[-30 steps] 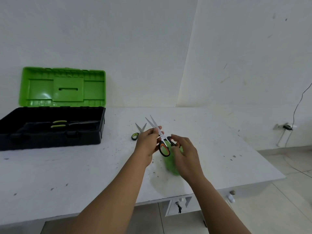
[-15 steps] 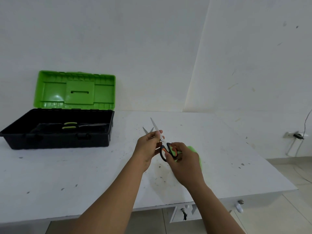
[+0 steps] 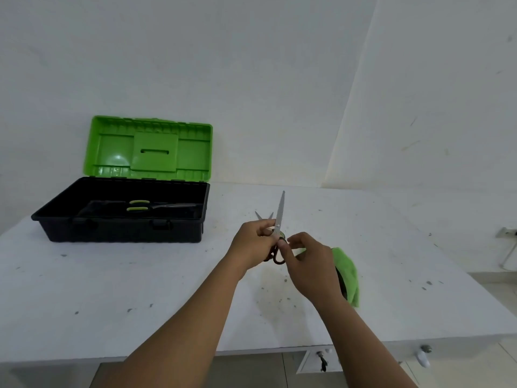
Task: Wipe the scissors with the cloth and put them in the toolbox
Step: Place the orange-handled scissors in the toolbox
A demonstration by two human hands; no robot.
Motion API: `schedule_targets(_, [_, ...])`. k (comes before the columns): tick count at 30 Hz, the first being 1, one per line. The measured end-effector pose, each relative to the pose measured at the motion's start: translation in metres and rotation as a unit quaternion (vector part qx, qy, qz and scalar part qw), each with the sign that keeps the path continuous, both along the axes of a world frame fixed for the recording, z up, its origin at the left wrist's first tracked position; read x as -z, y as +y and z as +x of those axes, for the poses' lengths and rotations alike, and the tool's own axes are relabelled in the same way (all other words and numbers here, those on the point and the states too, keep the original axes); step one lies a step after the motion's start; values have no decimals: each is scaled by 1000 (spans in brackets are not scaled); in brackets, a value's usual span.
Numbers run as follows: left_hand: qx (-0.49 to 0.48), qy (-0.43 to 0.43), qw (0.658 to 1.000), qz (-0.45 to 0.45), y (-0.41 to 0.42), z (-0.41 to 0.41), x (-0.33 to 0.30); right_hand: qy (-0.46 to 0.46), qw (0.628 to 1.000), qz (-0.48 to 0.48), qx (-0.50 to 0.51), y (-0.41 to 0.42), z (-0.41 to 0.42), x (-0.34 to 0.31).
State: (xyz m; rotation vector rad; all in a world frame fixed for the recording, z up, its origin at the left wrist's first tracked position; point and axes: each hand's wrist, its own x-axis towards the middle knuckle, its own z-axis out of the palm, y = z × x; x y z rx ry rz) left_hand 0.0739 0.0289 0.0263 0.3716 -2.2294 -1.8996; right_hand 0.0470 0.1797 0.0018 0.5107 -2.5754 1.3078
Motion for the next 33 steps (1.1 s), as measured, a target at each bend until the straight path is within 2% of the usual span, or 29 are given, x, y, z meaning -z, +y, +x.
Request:
schedule_targets(5, [56,-22,994,-95,-25,5,-5,-69,993,-98,4,-19,-15,-23])
schedule_targets(8, [101,-53,981,-158,-43,9,-10,-135,973,-189,-15,-29,-25,-39])
schedule_targets(10, [117,-67,976,-168,-55,11,-13,-164,962,-215,-24,-36,-28,-46])
schedule_targets(14, [107,-62,976,-179,-81,19,-14,-199,950,-242,-13,-53,-33,-43])
schedule_targets(20, [61,-33,957,-282,-116,30,-8,-258,910,-325,-7,-82,-37,-38])
schedule_targets(25, [0,11,951,-310,-151,35,-12,-278,908,-311,-26,-110,-43,-38])
schedule_targets(33, [-36,-2,949,-313,-224,31,-29,-250,946,-202,-47,-164,-54,-46])
